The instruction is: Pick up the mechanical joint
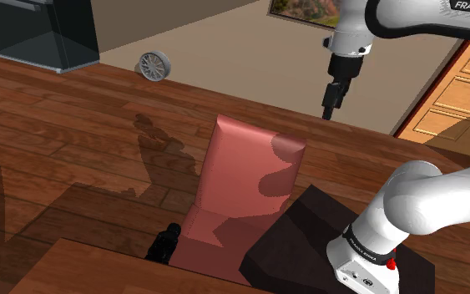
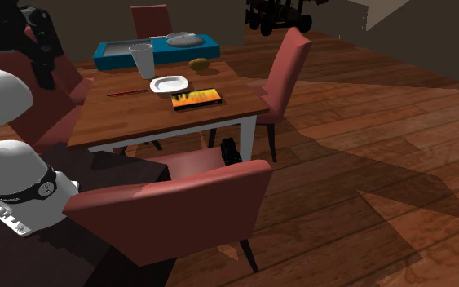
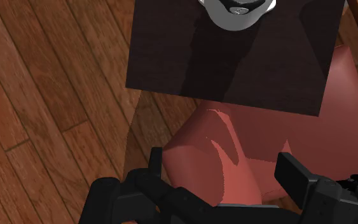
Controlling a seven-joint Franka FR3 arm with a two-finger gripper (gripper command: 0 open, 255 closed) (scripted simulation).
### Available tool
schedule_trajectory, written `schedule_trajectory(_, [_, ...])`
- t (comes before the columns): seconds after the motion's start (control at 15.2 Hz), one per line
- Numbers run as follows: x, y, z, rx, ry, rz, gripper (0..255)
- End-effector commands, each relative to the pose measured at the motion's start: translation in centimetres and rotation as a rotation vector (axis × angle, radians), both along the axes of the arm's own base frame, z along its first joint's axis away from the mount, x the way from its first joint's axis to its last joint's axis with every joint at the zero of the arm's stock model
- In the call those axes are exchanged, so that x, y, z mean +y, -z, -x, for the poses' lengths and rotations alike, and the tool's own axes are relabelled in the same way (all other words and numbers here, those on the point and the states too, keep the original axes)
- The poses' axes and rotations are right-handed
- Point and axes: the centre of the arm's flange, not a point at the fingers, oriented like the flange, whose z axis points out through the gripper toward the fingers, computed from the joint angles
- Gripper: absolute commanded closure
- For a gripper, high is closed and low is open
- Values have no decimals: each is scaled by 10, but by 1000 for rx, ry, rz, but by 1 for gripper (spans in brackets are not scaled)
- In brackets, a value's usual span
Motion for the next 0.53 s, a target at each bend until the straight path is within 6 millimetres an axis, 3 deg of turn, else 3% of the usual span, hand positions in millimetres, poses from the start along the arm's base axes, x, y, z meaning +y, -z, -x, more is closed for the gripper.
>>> schedule_trajectory(0.0, [0, 0, 0, 0, 0, 0, 0])
schedule_trajectory(0.46, [56, 68, -4, -16, 135, -21, 0])
